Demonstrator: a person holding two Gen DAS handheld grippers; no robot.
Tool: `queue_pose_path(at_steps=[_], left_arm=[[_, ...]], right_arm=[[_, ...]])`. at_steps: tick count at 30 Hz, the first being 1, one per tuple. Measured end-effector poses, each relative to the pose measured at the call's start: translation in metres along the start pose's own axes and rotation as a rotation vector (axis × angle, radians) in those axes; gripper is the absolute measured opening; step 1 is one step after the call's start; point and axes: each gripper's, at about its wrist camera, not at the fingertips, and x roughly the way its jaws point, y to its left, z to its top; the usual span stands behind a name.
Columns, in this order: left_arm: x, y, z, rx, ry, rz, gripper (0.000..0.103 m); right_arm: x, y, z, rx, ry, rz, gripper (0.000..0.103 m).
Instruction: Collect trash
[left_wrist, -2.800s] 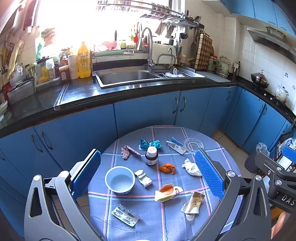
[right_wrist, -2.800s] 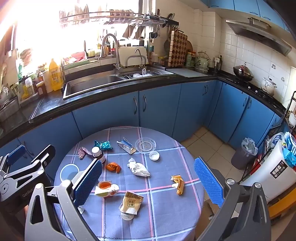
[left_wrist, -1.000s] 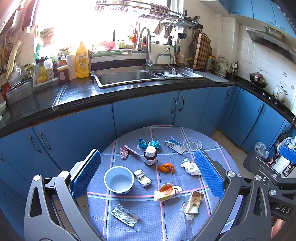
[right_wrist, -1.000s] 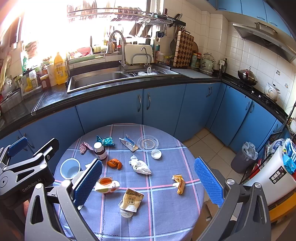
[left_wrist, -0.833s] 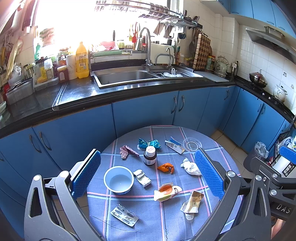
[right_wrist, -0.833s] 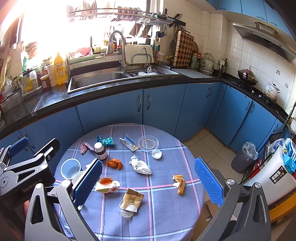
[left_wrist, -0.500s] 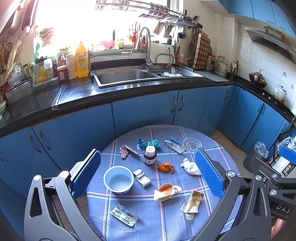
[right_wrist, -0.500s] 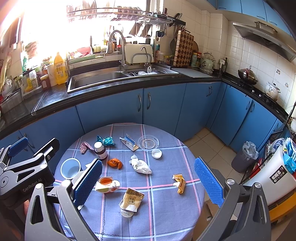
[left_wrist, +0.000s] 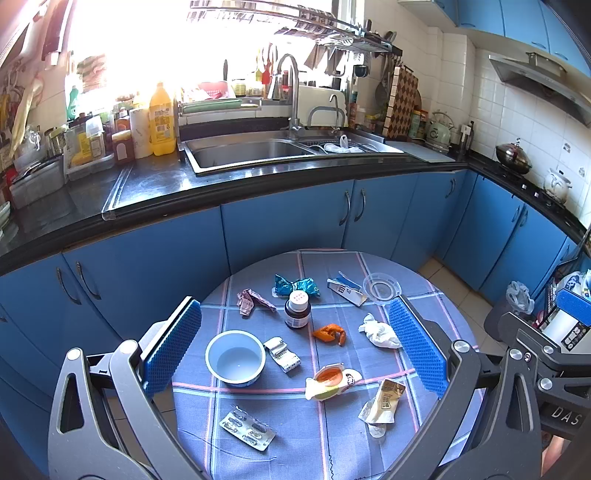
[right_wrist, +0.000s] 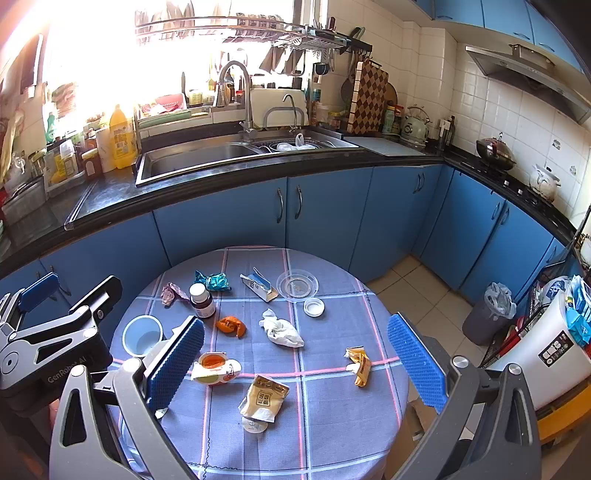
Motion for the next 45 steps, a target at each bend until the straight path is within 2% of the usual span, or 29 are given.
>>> queue_pose_path(at_steps=[21, 24, 25, 27, 33, 38, 42, 45], left_arm=[[-0.003, -0.004, 0.002, 0.004, -0.002, -0.002, 0.1], [0.003, 0.001, -0.003, 0.008, -0.01, -0.02, 0.1], [0.008, 0.005, -0.008, 0.01, -0.019, -0.024, 0.1], [0.019, 0.013, -0.019, 0.016, -0.024, -0.023, 0.1], [0.073, 0.046, -0.071, 0.016, 0.078, 0.001, 0.1], [0.101, 0.072, -0.12, -0.076, 0.158, -0.015, 0.099], [0.115, 0.077, -0.147, -0.094, 0.239, -0.02, 0.099], [0.116, 0.073, -0.161, -0.092, 0.262, -0.025, 0.099]], right_arm=[[-0.002, 0.0, 0.001, 0.003, -0.008, 0.004, 0.097], [0.004, 0.0, -0.005, -0.008, -0.03, 0.066, 0.097], [0.012, 0.0, -0.013, -0.019, -0.034, 0.126, 0.097], [0.03, -0.002, -0.028, -0.005, -0.011, 0.177, 0.097], [0.101, -0.001, -0.085, -0.024, 0.168, 0.129, 0.097], [0.13, 0.007, -0.116, -0.058, 0.223, 0.112, 0.097], [0.145, 0.016, -0.133, -0.075, 0.248, 0.124, 0.097], [0.152, 0.021, -0.14, -0.093, 0.259, 0.116, 0.097]])
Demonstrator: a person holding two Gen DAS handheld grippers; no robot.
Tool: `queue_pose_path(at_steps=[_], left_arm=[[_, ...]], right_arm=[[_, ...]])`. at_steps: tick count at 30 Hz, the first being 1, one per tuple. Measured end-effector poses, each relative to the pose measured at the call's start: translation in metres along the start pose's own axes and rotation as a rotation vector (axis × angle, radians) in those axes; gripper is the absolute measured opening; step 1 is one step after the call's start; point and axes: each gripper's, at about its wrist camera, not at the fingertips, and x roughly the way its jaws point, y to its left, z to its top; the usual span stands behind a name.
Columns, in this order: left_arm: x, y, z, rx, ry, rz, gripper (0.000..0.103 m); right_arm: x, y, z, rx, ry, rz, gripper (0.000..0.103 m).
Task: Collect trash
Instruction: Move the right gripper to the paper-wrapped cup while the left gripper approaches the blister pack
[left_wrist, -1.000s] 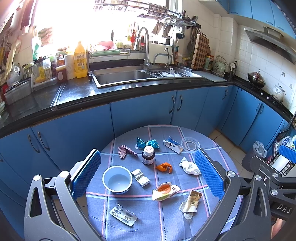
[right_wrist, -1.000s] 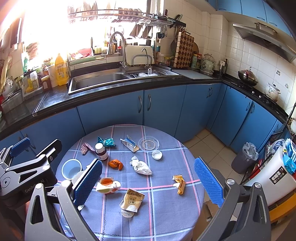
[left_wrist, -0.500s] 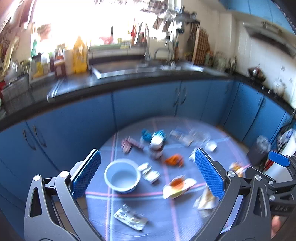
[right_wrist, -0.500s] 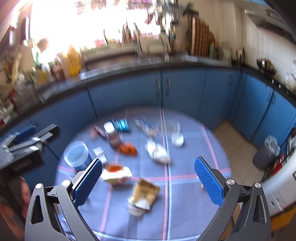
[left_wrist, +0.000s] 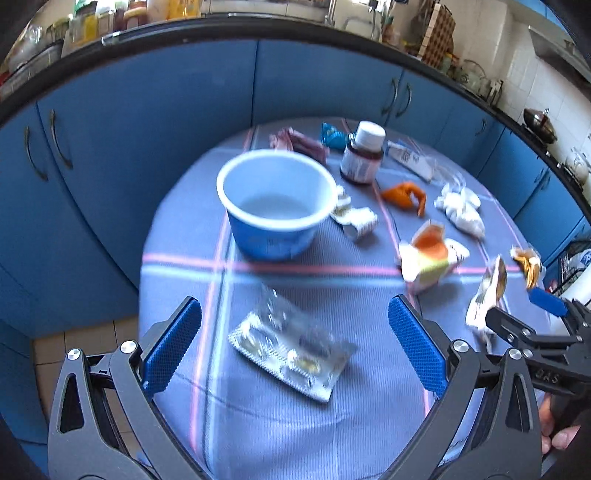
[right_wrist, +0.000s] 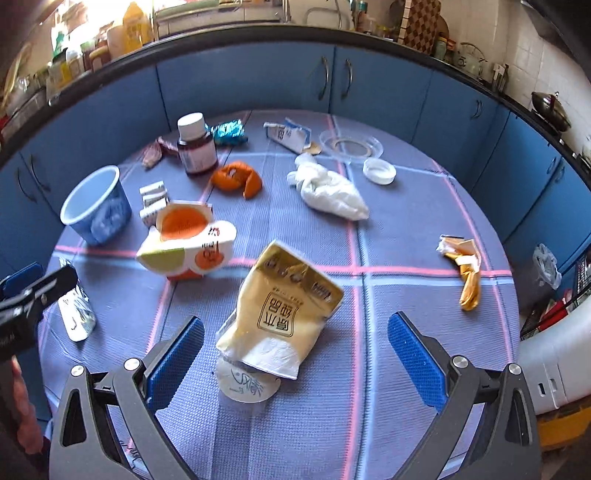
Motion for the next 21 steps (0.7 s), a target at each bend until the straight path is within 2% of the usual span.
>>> queue_pose_path(at_steps=[6, 10, 12, 15, 17, 18, 21], left_arm=[[0.007, -0.004, -0.01, 0.019, 0.019, 0.028, 0.099], [0.021, 0.0, -0.014, 0.02, 0.086, 0.046, 0.087], [0.021, -0.001, -0.014, 0.039, 0.077, 0.059, 0.081], [0.02, 0.0, -0.013, 0.04, 0.076, 0.051, 0.08], [0.019, 0.001, -0.013, 0.039, 0.07, 0.046, 0.079], [0.018, 0.0, -0.013, 0.044, 0.063, 0.047, 0.078], [0.015, -0.003, -0.012, 0.061, 0.054, 0.059, 0.076]], right_arm=[[0.012, 0.001, -0.007, -0.003, 0.021, -0.002, 0.097], [0.02, 0.003, -0.007, -0.007, 0.033, -0.01, 0.097], [0.023, 0.004, -0.007, -0.009, 0.038, -0.013, 0.097], [0.029, 0.005, -0.006, -0.012, 0.05, -0.01, 0.096], [0.031, 0.005, -0.007, -0.009, 0.046, 0.002, 0.088], [0.029, 0.004, -0.007, -0.002, 0.035, 0.028, 0.076], [0.028, 0.008, -0.006, -0.013, 0.029, 0.035, 0.067]])
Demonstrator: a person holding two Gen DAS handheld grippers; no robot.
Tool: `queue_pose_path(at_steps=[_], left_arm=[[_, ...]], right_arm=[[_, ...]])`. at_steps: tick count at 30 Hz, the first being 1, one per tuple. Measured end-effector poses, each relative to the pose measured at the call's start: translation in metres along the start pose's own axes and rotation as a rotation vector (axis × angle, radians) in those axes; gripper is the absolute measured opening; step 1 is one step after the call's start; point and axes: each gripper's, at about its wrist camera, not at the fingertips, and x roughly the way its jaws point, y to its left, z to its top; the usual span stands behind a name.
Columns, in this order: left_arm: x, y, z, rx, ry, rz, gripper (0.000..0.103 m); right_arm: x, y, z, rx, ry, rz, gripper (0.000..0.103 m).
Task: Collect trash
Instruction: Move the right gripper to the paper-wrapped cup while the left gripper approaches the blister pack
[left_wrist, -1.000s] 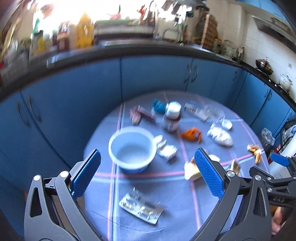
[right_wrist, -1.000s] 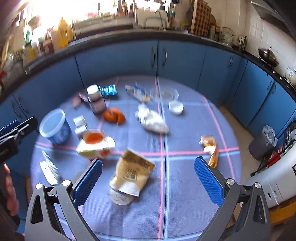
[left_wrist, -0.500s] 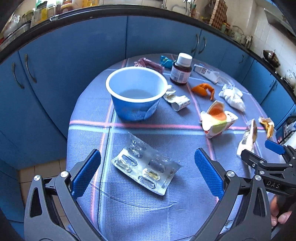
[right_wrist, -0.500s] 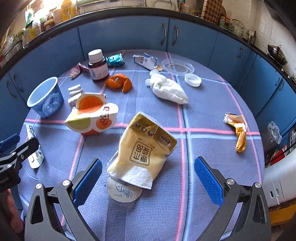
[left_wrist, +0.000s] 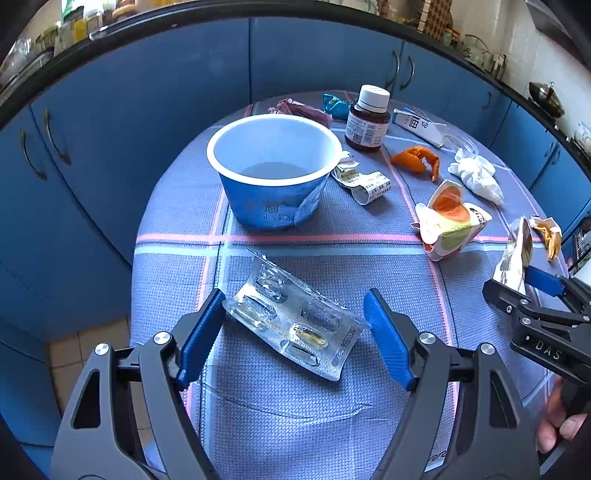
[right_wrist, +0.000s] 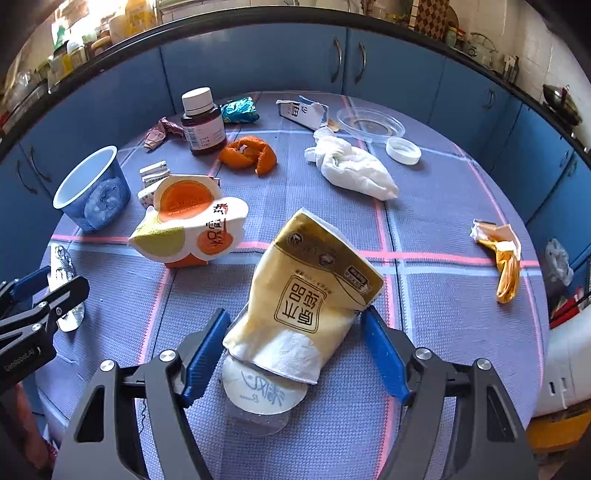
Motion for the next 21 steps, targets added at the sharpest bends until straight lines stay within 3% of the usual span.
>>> queue_pose_path(at_steps=[4, 14, 21], left_arm=[[0.001, -0.002, 0.002, 0.003, -0.001, 0.008, 0.075], [0.005, -0.009, 0.005, 0.006, -0.023, 0.04, 0.075], [0.013, -0.017, 0.01, 0.012, -0.039, 0.064, 0.078]], right_arm=[[-0.001, 0.005, 0.001, -0.017, -0.012, 0.007, 0.055], [0.003, 0.002, -0.003, -0.004, -0.087, 0.038, 0.056], [0.003, 0.002, -0.001, -0.004, -0.088, 0.049, 0.057]])
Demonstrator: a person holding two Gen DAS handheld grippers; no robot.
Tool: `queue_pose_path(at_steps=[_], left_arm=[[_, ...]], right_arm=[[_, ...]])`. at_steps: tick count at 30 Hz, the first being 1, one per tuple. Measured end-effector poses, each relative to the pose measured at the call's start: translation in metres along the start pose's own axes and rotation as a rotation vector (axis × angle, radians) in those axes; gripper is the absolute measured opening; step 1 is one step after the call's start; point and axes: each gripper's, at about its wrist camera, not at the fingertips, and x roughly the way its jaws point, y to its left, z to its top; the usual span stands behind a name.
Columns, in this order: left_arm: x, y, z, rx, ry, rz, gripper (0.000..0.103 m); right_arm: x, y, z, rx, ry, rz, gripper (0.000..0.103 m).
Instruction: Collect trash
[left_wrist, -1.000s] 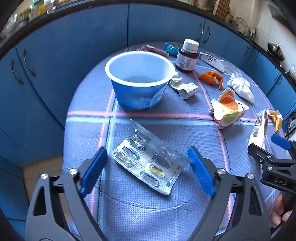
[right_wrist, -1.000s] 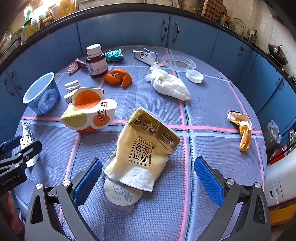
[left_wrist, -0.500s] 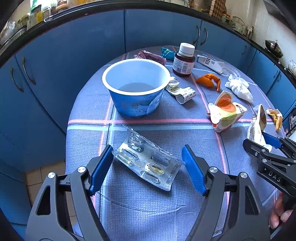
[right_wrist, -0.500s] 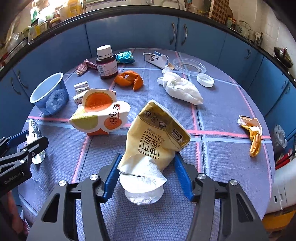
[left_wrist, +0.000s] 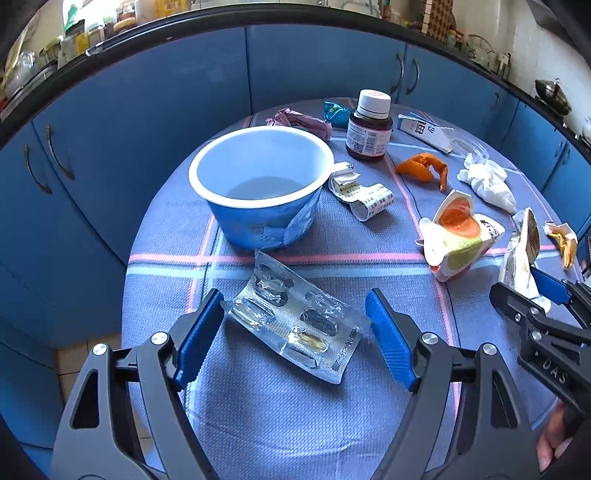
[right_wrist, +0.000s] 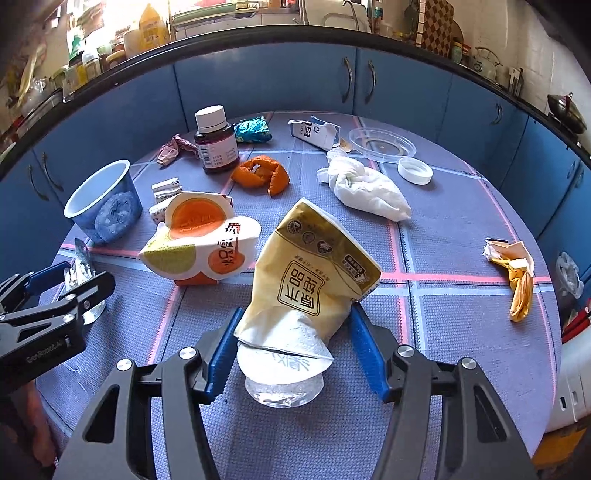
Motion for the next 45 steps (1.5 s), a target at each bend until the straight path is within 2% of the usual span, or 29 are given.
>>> queue_pose_path(at_steps=[8, 15, 22, 31, 45], left_arm=[[-0.005, -0.004, 0.004, -0.006, -0.017, -0.002, 0.074], [-0.024, -0.013, 0.011, 0.018, -0.076, -0.01, 0.071], [-0.034, -0.02, 0.017, 0.02, -0.095, -0.034, 0.069], [-0.04, -0.022, 0.019, 0.021, -0.113, -0.035, 0.069], [-0.033, -0.021, 0.022, 0.007, -0.127, -0.018, 0.069]], right_arm=[[-0.005, 0.002, -0.002, -0.016, -0.019, -0.026, 0.052], [-0.016, -0.008, 0.0, 0.011, -0.039, -0.011, 0.034], [-0.025, -0.009, 0.001, 0.004, -0.056, 0.017, 0.02], [-0.031, -0.008, 0.002, 0.004, -0.068, 0.043, 0.018], [-0.022, 0.001, 0.011, -0.021, -0.087, 0.036, 0.018]])
